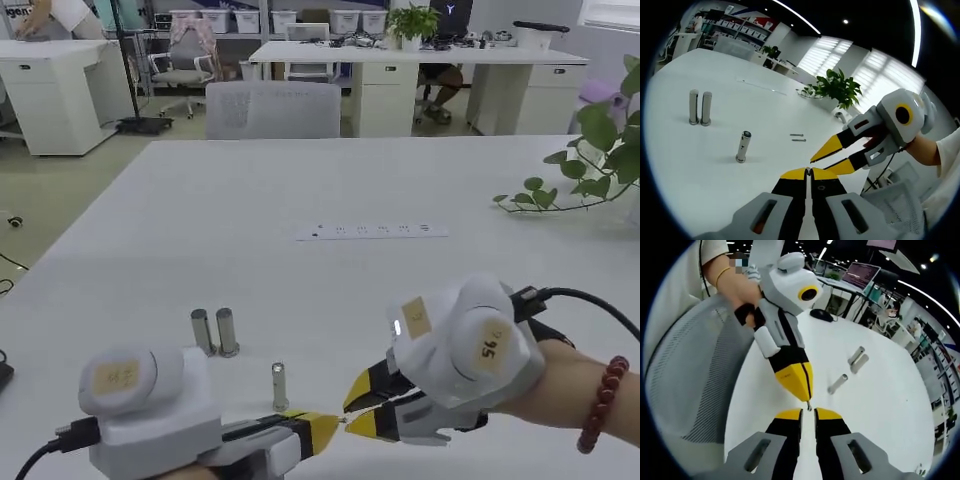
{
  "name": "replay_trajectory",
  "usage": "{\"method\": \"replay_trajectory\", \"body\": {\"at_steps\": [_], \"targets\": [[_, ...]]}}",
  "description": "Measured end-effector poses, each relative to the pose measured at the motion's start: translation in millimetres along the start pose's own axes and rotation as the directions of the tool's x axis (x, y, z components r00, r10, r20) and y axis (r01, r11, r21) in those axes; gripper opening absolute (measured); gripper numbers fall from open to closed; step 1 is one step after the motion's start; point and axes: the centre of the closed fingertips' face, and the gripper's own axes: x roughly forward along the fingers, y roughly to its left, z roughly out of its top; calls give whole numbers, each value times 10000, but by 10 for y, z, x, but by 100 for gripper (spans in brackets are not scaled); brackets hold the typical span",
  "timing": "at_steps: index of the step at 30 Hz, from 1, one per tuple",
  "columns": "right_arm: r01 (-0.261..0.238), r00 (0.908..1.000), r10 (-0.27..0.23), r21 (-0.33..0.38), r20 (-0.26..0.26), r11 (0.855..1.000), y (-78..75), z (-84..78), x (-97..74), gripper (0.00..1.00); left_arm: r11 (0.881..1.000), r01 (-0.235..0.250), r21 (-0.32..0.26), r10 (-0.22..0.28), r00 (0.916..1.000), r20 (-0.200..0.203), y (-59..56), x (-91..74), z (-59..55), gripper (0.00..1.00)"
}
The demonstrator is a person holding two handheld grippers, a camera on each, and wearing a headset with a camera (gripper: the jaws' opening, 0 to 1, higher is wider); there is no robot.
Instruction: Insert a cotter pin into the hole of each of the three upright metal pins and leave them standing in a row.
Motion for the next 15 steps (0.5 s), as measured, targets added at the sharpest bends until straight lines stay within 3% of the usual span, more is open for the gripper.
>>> {"method": "replay_trajectory", "body": {"at_steps": [7,15], "targets": [[-398,9987,363,1033,355,9939,35,-9,-56,14,9956,60,935,-48,9999,-135,-15,-30,-40,0],[-935,9942,813,1939,703,9765,69,-43,-136,16,9733,346,2269,-293,9992,-269,-80,-68,-62,0]]}}
